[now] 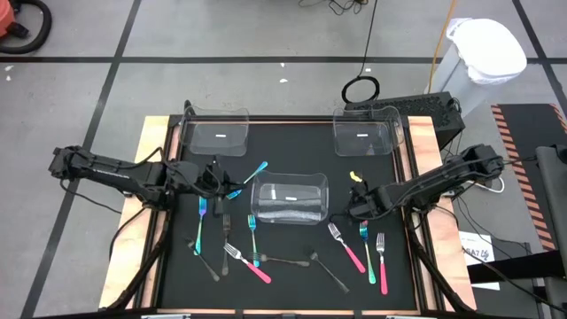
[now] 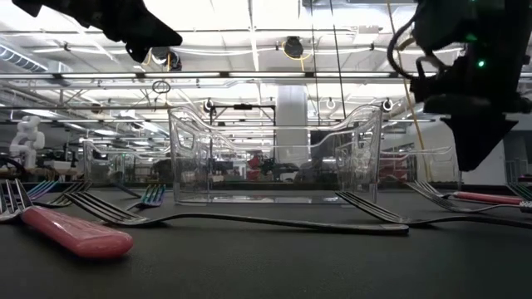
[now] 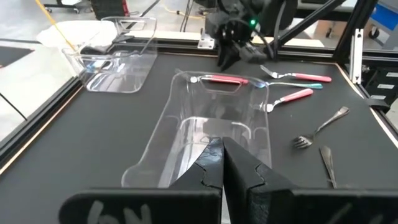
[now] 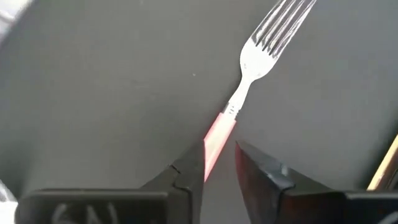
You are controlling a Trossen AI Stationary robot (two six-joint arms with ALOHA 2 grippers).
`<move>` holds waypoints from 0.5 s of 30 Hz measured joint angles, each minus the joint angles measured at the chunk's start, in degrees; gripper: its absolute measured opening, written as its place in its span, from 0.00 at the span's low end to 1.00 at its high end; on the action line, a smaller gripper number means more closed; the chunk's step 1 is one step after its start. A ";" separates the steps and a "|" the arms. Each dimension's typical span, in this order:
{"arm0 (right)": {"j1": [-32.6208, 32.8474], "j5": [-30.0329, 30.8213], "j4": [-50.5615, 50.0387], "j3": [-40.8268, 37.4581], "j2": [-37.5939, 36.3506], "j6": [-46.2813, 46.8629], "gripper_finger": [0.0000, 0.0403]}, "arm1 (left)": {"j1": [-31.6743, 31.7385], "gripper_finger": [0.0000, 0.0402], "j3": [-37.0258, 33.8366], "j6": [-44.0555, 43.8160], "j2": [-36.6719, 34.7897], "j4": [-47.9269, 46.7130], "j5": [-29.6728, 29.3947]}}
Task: Sort silverware by color (type)
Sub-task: Put the pink fork into the left transparent bin
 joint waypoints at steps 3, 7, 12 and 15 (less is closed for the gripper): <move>0.00 0.91 -0.02 0.00 2.65 0.68 0.33 | 0.00 0.00 0.00 -0.02 0.00 0.00 0.00; 0.09 3.00 0.56 0.00 5.44 1.31 0.45 | -0.08 0.00 0.00 -0.02 0.00 -0.02 0.00; 0.11 3.93 2.92 0.00 7.83 1.39 0.57 | -0.42 0.00 0.00 -0.01 0.00 -0.02 0.00; 0.11 4.44 3.73 0.00 9.19 1.39 0.61 | -0.46 0.00 0.00 0.04 0.00 -0.04 0.00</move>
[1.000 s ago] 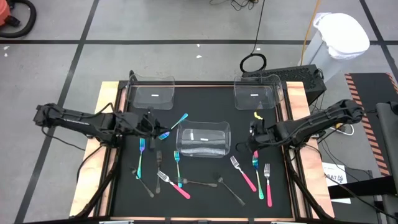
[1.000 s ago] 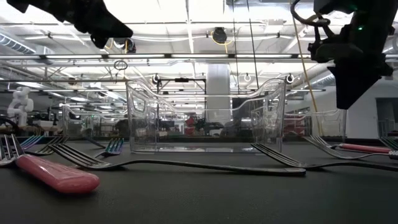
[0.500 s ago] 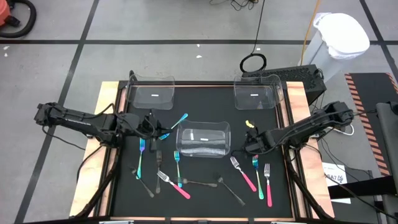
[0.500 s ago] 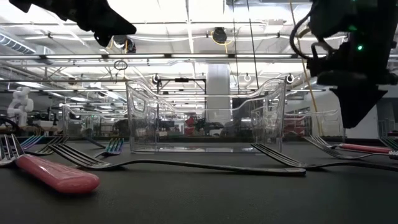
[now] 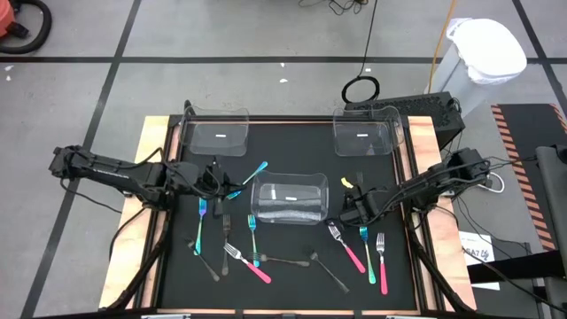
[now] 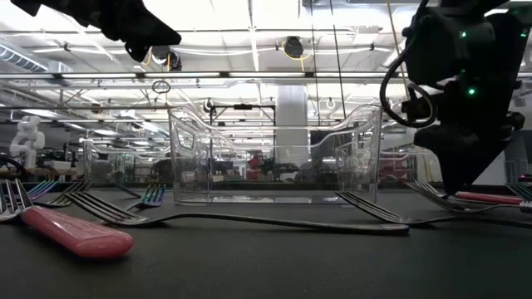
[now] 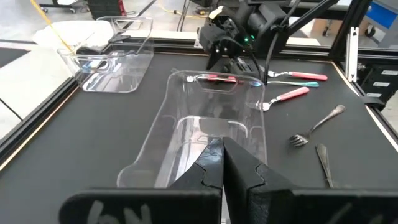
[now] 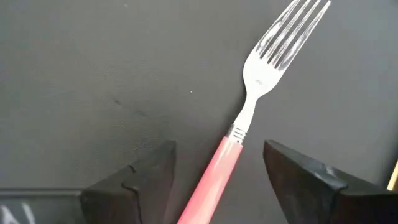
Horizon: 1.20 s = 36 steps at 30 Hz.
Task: Sort silverware by color (type)
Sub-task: Put the pink fork into the left transparent bin
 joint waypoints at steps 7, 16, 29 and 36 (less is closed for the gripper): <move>0.06 0.78 4.06 -4.04 0.04 2.88 0.57 | -0.08 0.00 0.00 0.02 0.00 -0.02 0.00; 0.17 -0.34 11.17 -10.17 -0.08 4.60 0.40 | -0.24 0.00 0.00 0.04 0.00 0.00 0.00; 2.77 4.71 12.66 -10.59 0.31 9.03 0.10 | -0.24 0.00 0.00 -0.04 0.00 0.04 0.00; 4.47 6.34 12.57 -10.64 0.35 10.28 0.10 | -0.24 0.00 0.00 -0.07 0.00 0.02 0.00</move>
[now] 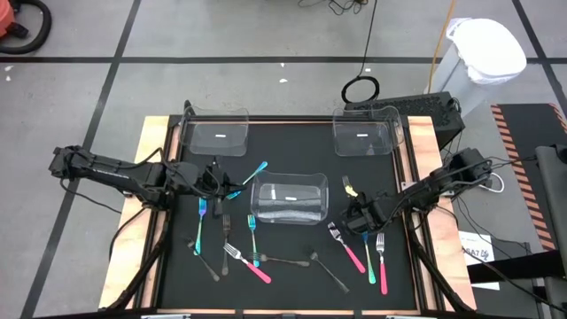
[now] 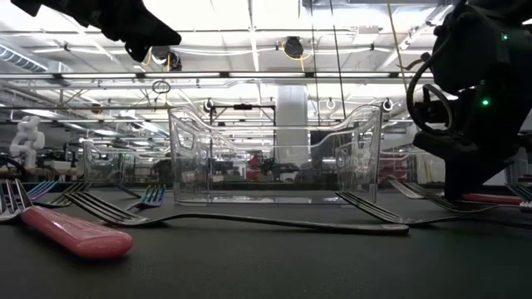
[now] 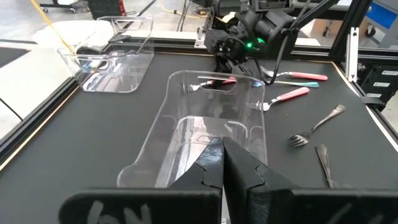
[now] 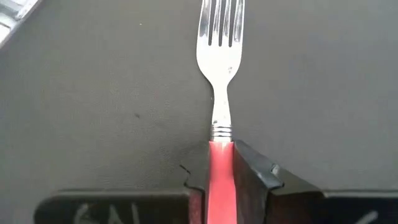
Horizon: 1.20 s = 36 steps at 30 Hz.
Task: Sort silverware by color (type)
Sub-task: Put the pink fork into the left transparent bin
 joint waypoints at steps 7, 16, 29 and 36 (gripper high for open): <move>0.85 1.60 -1.85 0.79 -2.70 -0.12 0.10 | -0.02 0.00 -0.02 -0.30 0.00 -0.03 0.00; 2.01 6.24 -10.05 2.60 -11.21 -2.35 0.10 | -0.02 0.00 -0.02 -0.31 0.00 -0.02 0.00; 2.29 15.68 -3.47 2.80 -25.18 -16.26 0.10 | -0.02 0.00 -0.06 -0.33 0.00 -0.02 -0.10; 2.50 19.32 8.33 2.84 -31.64 -33.09 0.11 | -0.02 0.00 -0.06 -0.31 0.80 0.02 -2.70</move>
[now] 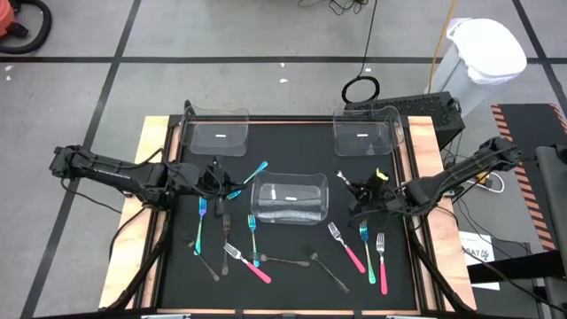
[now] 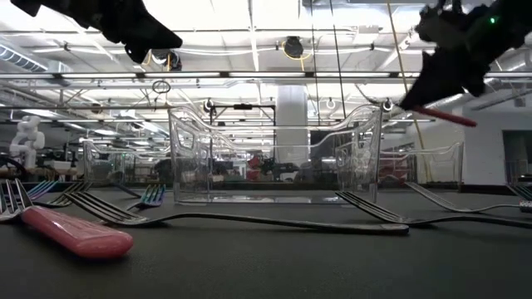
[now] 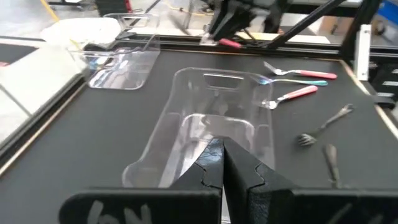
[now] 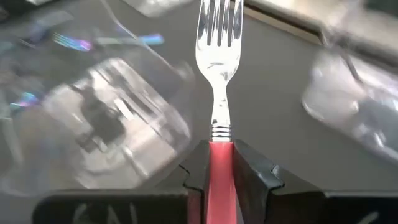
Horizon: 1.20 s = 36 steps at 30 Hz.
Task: Sort silverware by color (type)
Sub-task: Put the pink fork into the left transparent bin
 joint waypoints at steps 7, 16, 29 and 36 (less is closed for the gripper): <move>-1.11 2.63 13.96 0.02 -3.49 -18.68 0.11 | 0.20 0.00 0.00 0.50 1.91 1.38 -5.73; -1.79 1.08 37.30 0.11 -2.50 -38.52 0.11 | 0.15 0.00 0.00 0.04 4.50 6.96 -5.89; -5.06 -9.32 70.20 0.11 11.65 -54.48 0.11 | -0.39 0.00 0.00 -3.01 8.55 13.33 -6.53; -8.95 -16.29 83.20 0.11 20.61 -55.42 0.11 | -0.39 0.00 0.00 -2.57 9.06 16.49 -11.62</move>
